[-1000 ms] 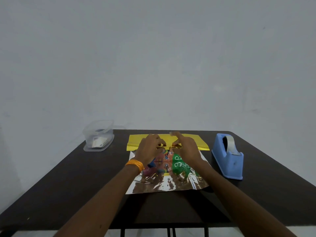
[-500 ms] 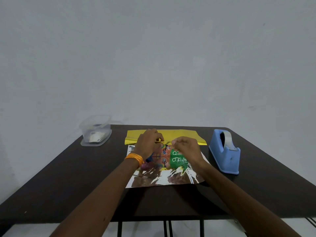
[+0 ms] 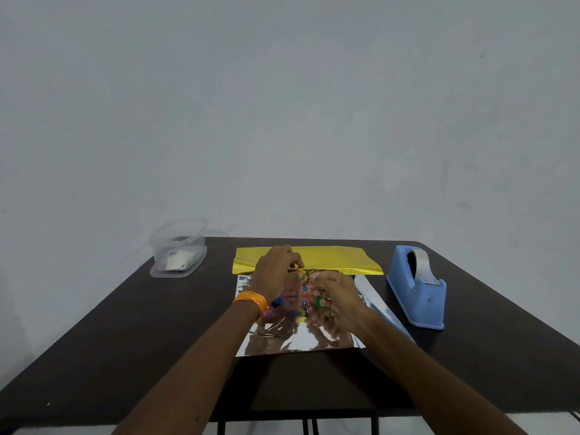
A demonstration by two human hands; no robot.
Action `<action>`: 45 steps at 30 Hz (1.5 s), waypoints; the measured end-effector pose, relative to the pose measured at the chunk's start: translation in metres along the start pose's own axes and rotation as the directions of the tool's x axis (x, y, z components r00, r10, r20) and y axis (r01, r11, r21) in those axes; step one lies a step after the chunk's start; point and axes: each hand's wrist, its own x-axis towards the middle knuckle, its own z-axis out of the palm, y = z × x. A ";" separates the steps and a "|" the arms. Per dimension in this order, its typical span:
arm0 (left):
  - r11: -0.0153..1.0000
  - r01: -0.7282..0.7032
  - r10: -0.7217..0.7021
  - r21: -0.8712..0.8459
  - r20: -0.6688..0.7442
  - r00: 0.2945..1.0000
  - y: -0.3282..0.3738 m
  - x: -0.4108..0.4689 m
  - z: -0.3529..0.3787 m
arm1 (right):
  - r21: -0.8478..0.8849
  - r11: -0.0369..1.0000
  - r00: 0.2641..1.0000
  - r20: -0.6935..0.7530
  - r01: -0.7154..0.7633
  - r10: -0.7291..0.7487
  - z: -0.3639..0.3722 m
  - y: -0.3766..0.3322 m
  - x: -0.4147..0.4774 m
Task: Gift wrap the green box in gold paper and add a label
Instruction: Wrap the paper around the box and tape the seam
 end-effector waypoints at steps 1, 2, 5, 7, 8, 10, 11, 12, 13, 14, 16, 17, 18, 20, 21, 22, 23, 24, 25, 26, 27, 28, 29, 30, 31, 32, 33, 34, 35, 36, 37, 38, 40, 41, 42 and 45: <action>1.000 -0.001 0.001 0.002 -0.002 1.000 0.000 0.000 0.000 | 0.012 1.000 1.000 -0.008 -0.008 0.008 0.000 0.001 0.001; 1.000 -0.001 0.001 0.003 -0.003 1.000 0.000 0.000 0.000 | 0.017 1.000 1.000 -0.015 -0.016 0.016 0.000 0.001 0.002; 1.000 0.002 -0.002 0.000 0.000 1.000 -0.001 0.000 0.001 | 0.031 0.999 0.999 -0.032 -0.028 0.029 0.003 0.003 0.005; 1.000 0.004 -0.004 0.001 0.000 1.000 -0.001 0.000 0.001 | 0.049 0.998 0.998 -0.053 -0.030 0.032 0.005 0.004 0.007; 1.000 0.006 -0.006 0.003 0.000 1.000 -0.001 0.000 0.001 | 0.049 0.998 0.997 -0.067 -0.031 0.035 0.006 0.005 0.007; 1.000 0.006 -0.006 0.002 -0.002 1.000 0.000 0.000 0.001 | 0.043 0.998 0.995 -0.087 -0.036 0.039 0.007 0.005 0.007; 1.000 0.006 -0.005 0.001 -0.005 1.000 -0.001 0.001 0.001 | 0.041 0.999 0.995 -0.093 -0.036 0.040 0.008 0.004 0.007; 1.000 0.005 -0.005 -0.001 -0.005 1.000 0.000 0.001 0.002 | 0.037 0.999 0.994 -0.100 -0.036 0.040 0.008 0.005 0.008; 1.000 0.007 -0.007 -0.003 -0.005 1.000 -0.001 0.001 0.002 | 0.032 0.999 0.993 -0.107 -0.037 0.040 0.009 0.005 0.008; 1.000 0.008 -0.008 -0.003 -0.006 1.000 -0.001 0.001 0.002 | 0.025 0.999 0.992 -0.115 -0.039 0.041 0.009 0.005 0.008; 1.000 0.006 -0.006 0.003 -0.006 1.000 -0.001 0.001 0.002 | 0.017 0.999 0.989 -0.142 -0.042 0.044 0.010 0.005 0.009; 1.000 0.006 -0.006 0.005 -0.005 1.000 0.000 0.001 0.002 | 0.013 0.999 0.986 -0.160 -0.042 0.043 0.011 0.005 0.009; 1.000 0.006 -0.006 0.004 -0.004 1.000 0.000 0.001 0.002 | 0.006 0.999 0.983 -0.177 -0.043 0.044 0.012 0.006 0.010; 1.000 0.006 -0.006 0.000 -0.007 1.000 0.000 0.001 0.002 | -0.003 0.999 0.980 -0.194 -0.047 0.045 0.013 0.006 0.011; 1.000 0.007 -0.007 -0.002 -0.007 1.000 0.000 0.001 0.002 | -0.006 0.999 0.979 -0.197 -0.050 0.048 0.013 0.007 0.012; 1.000 0.008 -0.008 -0.001 -0.005 1.000 0.000 0.001 0.002 | -0.016 0.998 0.979 -0.198 -0.054 0.050 0.013 0.007 0.012; 1.000 0.007 -0.007 0.003 -0.002 1.000 -0.001 0.001 0.002 | -0.028 0.998 0.979 -0.197 -0.061 0.055 0.012 0.007 0.012; 1.000 0.006 -0.006 0.007 0.003 1.000 -0.001 0.001 0.003 | -0.041 0.997 0.979 -0.194 -0.071 0.062 0.011 0.008 0.011; 1.000 0.005 -0.005 0.010 0.006 1.000 -0.001 0.001 0.004 | -0.050 0.996 0.979 -0.191 -0.078 0.067 0.009 0.007 0.011; 1.000 0.005 -0.005 0.013 0.007 1.000 -0.001 0.001 0.004 | -0.052 0.995 0.980 -0.185 -0.084 0.073 0.008 0.007 0.010; 1.000 0.008 -0.008 0.014 0.007 1.000 -0.002 0.001 0.004 | -0.045 0.995 0.981 -0.177 -0.090 0.080 0.007 0.007 0.008; 1.000 0.011 -0.011 0.015 0.007 1.000 -0.001 0.001 0.004 | -0.031 0.995 0.982 -0.170 -0.094 0.087 0.005 0.007 0.008; 1.000 0.013 -0.013 0.016 0.007 1.000 -0.001 0.001 0.004 | -0.021 0.995 0.982 -0.166 -0.098 0.093 0.005 0.007 0.007; 1.000 0.013 -0.013 0.017 0.006 1.000 -0.001 0.001 0.004 | -0.027 0.994 0.981 -0.167 -0.103 0.097 0.005 0.007 0.007; 1.000 0.013 -0.013 0.018 0.006 1.000 -0.001 0.001 0.004 | -0.048 0.993 0.980 -0.169 -0.111 0.101 0.005 0.007 0.008; 1.000 0.014 -0.014 0.020 0.005 1.000 -0.001 0.001 0.003 | -0.077 0.989 0.980 -0.168 -0.123 0.109 0.005 0.006 0.008; 1.000 0.015 -0.015 0.020 0.003 1.000 0.000 0.001 0.003 | -0.099 0.985 0.979 -0.164 -0.138 0.120 0.006 0.005 0.009; 1.000 0.014 -0.014 0.020 0.001 1.000 0.000 0.002 0.003 | -0.105 0.983 0.979 -0.153 -0.151 0.134 0.005 0.004 0.009; 1.000 0.013 -0.013 0.019 -0.002 1.000 0.000 0.002 0.004 | -0.102 0.982 0.979 -0.146 -0.157 0.141 0.004 0.003 0.009; 1.000 0.014 -0.014 0.019 -0.003 1.000 -0.001 0.002 0.004 | -0.098 0.984 0.981 -0.139 -0.151 0.136 0.002 0.003 0.008; 1.000 0.016 -0.016 0.020 -0.001 1.000 -0.001 0.002 0.004 | -0.090 0.987 0.984 -0.131 -0.130 0.118 0.001 0.003 0.008; 1.000 0.016 -0.016 0.019 -0.001 1.000 -0.001 0.002 0.004 | -0.072 0.992 0.988 -0.124 -0.099 0.090 0.000 0.003 0.008; 1.000 0.011 -0.011 0.019 -0.003 1.000 -0.001 0.001 0.004 | -0.045 0.998 0.991 -0.131 -0.037 0.031 -0.001 0.002 0.009; 1.000 0.010 -0.010 0.020 -0.003 1.000 -0.001 0.001 0.004 | -0.035 0.999 0.991 -0.133 -0.016 0.011 -0.001 0.001 0.008; 1.000 0.011 -0.011 0.022 -0.001 1.000 -0.001 0.001 0.003 | -0.024 1.000 0.992 -0.129 -0.001 -0.002 0.000 0.000 0.008; 1.000 0.016 -0.016 0.025 0.003 1.000 -0.001 0.001 0.003 | -0.005 1.000 0.993 -0.114 0.008 -0.009 0.004 0.000 0.010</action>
